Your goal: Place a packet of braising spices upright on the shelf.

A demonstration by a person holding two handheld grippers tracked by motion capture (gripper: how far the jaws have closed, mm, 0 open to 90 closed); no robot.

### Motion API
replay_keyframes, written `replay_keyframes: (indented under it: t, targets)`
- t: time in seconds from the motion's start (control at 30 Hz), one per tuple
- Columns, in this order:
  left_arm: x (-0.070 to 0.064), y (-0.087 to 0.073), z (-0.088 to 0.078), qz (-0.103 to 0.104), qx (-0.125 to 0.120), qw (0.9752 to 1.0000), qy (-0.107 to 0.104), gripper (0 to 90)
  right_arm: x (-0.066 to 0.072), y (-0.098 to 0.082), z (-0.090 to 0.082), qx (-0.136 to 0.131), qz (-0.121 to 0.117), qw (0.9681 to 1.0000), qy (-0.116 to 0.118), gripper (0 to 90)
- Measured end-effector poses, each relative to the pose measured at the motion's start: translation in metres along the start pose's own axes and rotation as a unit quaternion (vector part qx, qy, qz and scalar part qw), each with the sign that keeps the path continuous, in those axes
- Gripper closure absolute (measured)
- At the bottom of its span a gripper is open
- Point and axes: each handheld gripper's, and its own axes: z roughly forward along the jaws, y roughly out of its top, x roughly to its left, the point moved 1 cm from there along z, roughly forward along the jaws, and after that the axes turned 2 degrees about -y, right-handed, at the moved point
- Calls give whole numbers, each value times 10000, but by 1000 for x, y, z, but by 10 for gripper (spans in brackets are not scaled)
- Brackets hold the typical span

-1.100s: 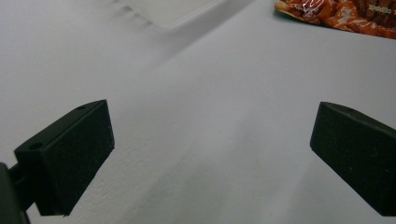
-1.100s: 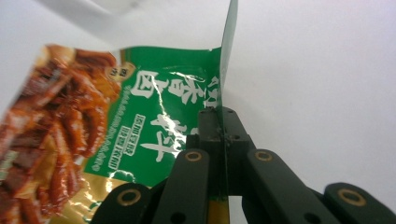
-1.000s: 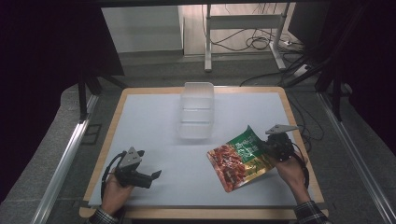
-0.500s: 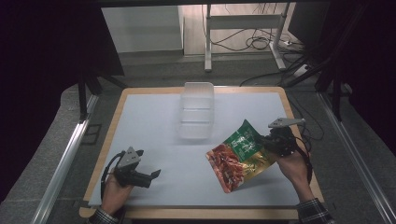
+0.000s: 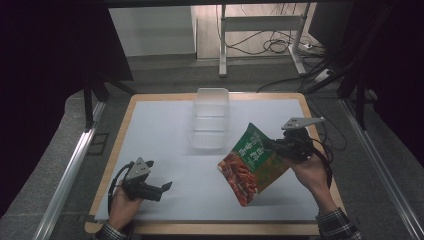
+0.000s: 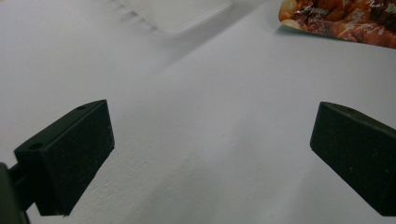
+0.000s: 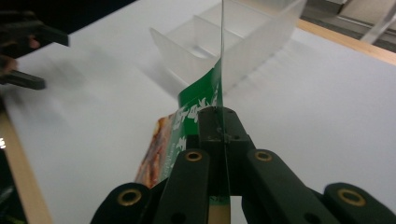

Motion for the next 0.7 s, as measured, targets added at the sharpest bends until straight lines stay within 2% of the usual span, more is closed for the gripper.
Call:
replay_keyframes:
  t: [0.2,0.43,0.53,0.7]
  targets:
    - [0,0,0,0,-3,10000,-4,0,12,19,-8,-97,-176,9997,130,892]
    - [0,0,0,4,-3,10000,-11,0,25,37,-16,-102,-491,9986,139,892]
    - [0,0,-1,8,-3,10000,-11,0,26,42,-17,-86,-570,9983,57,892]
    - [0,0,0,5,-10,10000,-8,0,17,48,-21,-127,-534,9985,-45,892]
